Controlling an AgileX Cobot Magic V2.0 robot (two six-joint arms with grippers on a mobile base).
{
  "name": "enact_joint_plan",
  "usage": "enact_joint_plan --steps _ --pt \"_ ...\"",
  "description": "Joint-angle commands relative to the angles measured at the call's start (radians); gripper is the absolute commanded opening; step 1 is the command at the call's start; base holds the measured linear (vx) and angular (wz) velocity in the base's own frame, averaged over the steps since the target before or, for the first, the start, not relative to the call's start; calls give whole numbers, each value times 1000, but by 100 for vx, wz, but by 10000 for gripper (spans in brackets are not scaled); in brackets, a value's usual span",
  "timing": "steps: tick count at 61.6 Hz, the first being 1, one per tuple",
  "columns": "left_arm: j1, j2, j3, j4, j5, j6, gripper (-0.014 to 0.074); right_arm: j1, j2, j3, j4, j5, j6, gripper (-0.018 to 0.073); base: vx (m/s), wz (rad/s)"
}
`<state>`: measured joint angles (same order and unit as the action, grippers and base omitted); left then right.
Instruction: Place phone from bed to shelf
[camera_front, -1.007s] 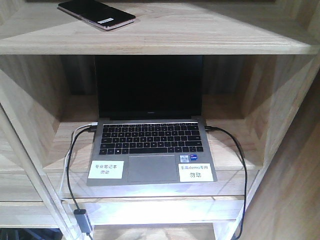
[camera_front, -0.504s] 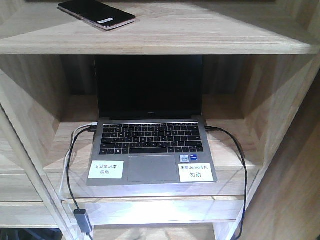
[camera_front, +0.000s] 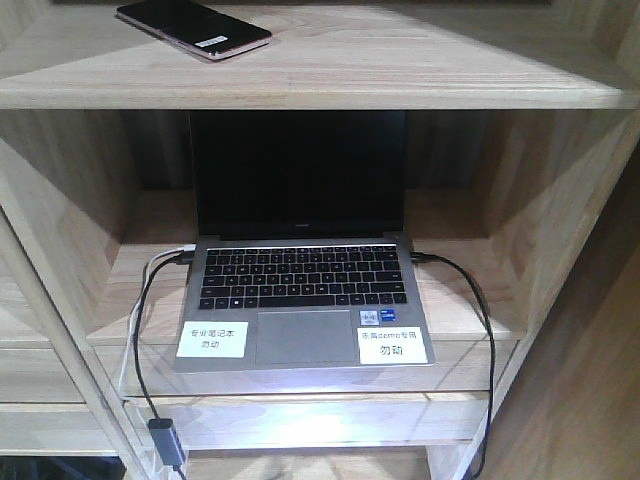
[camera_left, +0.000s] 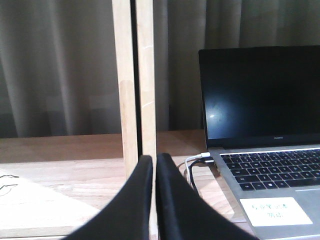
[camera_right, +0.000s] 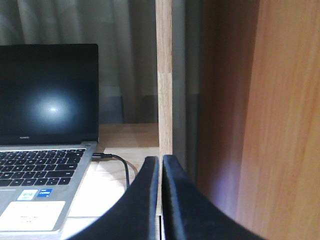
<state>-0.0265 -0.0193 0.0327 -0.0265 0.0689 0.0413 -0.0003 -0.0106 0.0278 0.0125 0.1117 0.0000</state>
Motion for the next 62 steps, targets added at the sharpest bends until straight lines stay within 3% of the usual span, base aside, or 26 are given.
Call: enact_joint_plan --steps 1,62 --pt "2 -7 -24 -11 -75 -9 1 -5 -14 9 -13 -64 -15 -5 0 0" --pt "2 -7 -24 -11 -75 -9 1 -5 -13 9 -13 -64 -15 -5 0 0"
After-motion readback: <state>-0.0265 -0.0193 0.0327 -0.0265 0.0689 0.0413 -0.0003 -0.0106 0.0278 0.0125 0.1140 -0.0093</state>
